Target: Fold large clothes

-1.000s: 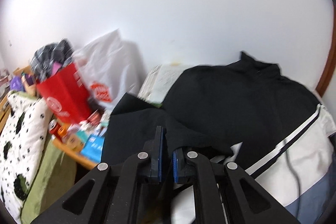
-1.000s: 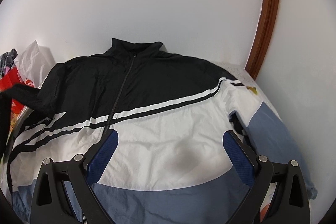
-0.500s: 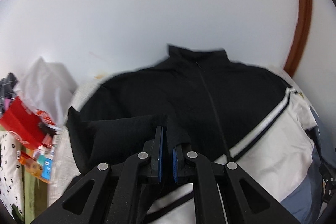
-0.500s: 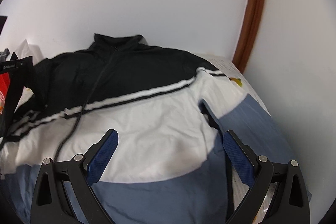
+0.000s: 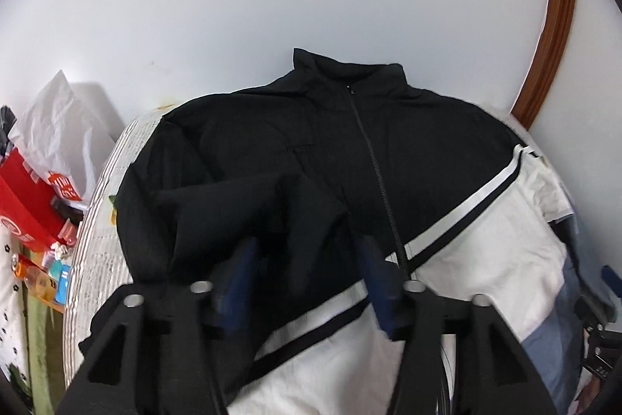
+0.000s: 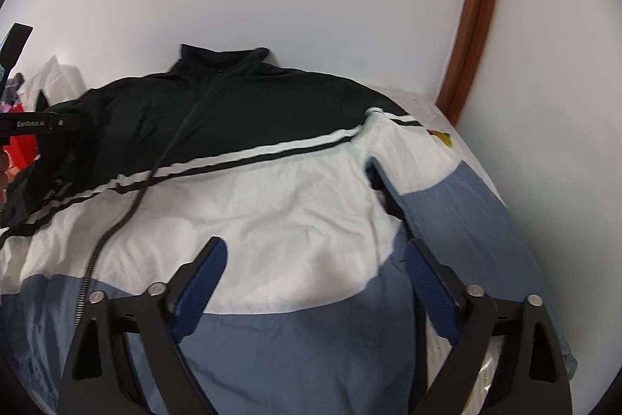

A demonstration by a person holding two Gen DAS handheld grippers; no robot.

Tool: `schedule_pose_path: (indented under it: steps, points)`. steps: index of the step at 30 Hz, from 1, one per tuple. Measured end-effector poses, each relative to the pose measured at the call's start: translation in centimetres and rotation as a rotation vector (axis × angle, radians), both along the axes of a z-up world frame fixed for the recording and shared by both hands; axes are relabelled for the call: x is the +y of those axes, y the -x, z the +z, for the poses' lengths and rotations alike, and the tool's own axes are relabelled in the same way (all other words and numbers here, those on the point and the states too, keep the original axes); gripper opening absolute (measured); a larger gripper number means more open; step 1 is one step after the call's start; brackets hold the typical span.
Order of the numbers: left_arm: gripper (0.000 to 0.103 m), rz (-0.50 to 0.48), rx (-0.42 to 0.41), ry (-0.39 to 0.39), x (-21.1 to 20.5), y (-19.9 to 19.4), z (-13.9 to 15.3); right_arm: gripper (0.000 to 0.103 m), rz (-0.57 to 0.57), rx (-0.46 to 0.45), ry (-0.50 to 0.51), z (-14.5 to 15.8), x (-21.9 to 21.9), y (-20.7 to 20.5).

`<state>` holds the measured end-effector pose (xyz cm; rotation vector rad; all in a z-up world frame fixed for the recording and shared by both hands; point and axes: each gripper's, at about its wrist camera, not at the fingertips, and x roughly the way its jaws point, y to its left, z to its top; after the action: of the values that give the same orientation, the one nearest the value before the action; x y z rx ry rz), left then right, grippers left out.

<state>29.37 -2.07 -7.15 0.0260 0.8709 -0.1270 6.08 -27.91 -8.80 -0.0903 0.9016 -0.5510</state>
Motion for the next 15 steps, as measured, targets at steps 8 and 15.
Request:
schedule_pose_path:
  steps: [8,15]
  points:
    - [0.063,0.035,-0.018,0.016,5.0,4.4,0.8,0.057,0.139,0.022,-0.033,0.1,5.2,-3.8]
    - [0.069,0.156,0.017,0.036,13.5,9.1,-1.6,0.067,0.323,0.032,-0.092,-0.5,11.0,-10.8]
